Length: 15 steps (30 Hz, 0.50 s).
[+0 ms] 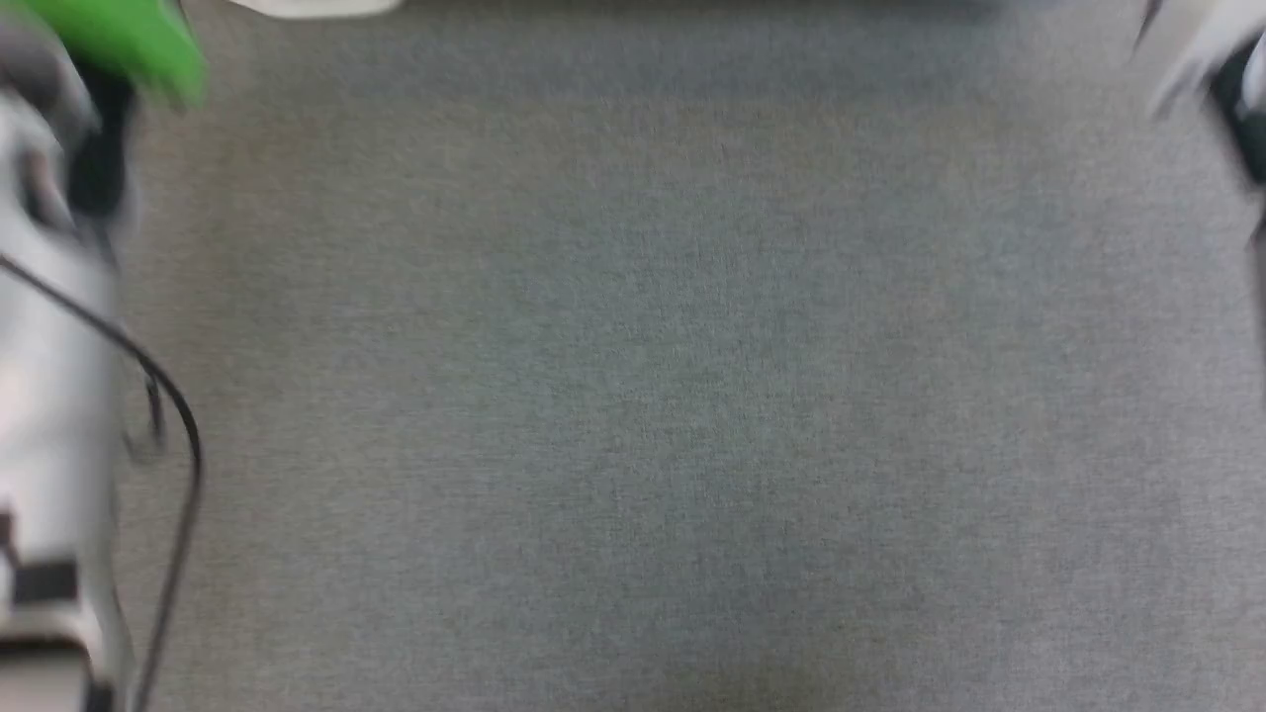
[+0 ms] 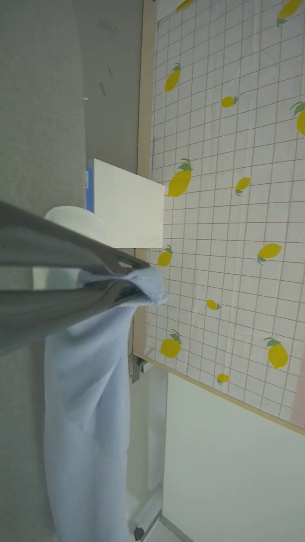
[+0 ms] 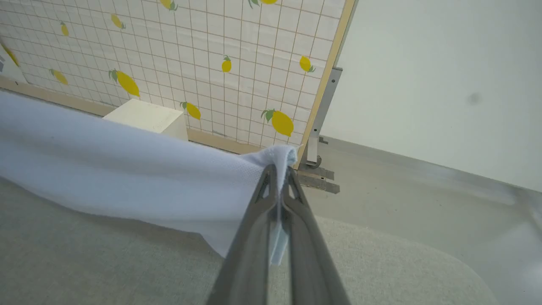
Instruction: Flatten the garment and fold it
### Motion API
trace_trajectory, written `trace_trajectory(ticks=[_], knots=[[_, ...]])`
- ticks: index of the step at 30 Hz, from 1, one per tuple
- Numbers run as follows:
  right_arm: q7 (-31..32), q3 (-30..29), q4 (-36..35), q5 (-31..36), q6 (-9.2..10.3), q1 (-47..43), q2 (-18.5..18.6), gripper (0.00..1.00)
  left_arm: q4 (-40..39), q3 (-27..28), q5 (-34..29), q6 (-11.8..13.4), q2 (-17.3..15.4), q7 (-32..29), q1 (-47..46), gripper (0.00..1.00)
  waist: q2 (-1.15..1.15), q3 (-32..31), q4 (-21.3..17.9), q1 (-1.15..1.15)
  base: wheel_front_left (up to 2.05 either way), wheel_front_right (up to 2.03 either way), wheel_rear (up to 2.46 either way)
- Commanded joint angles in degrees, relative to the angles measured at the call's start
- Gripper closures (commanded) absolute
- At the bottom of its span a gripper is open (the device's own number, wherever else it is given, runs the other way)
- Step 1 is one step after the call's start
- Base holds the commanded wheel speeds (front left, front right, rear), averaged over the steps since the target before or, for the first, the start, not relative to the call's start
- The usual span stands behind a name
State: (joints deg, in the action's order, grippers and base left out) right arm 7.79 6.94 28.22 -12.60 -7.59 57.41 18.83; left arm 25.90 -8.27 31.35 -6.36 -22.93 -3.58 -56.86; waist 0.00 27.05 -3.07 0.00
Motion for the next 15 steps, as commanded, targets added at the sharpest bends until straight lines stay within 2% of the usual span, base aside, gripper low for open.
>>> trace_trajectory(ticks=[1, 5, 9, 15], knots=[[-0.49, 0.68, -0.55, -2.79, 0.10, -8.08, 0.20, 1.00, -1.32, -1.16, 3.45, -0.63, -0.59, -2.81, 11.08, 1.00, 0.00, -7.09, 1.87, 0.00, 0.00, 0.00, 0.00], [-1.37, 0.92, -3.15, -5.81, 0.10, -18.22, 0.74, 1.00, -4.97, -3.84, 5.65, -0.82, -1.56, -7.39, 24.81, 1.00, 0.00, -11.55, 2.75, 0.00, 0.00, 0.00, 0.00], [-1.98, -1.32, -5.75, -5.13, 0.10, -28.24, 1.14, 1.00, -9.64, -4.84, 9.27, -0.74, -1.37, -11.26, 36.98, 1.00, 0.00, -15.01, 3.40, 0.00, 0.00, 0.00, 0.00], [-0.63, -4.17, -9.41, -1.53, 0.10, -41.54, 0.71, 1.00, -18.08, -5.08, 12.87, 1.94, -0.85, -14.40, 51.10, 1.00, 0.00, -18.08, 4.18, 0.00, 0.00, 0.00, 0.00]])
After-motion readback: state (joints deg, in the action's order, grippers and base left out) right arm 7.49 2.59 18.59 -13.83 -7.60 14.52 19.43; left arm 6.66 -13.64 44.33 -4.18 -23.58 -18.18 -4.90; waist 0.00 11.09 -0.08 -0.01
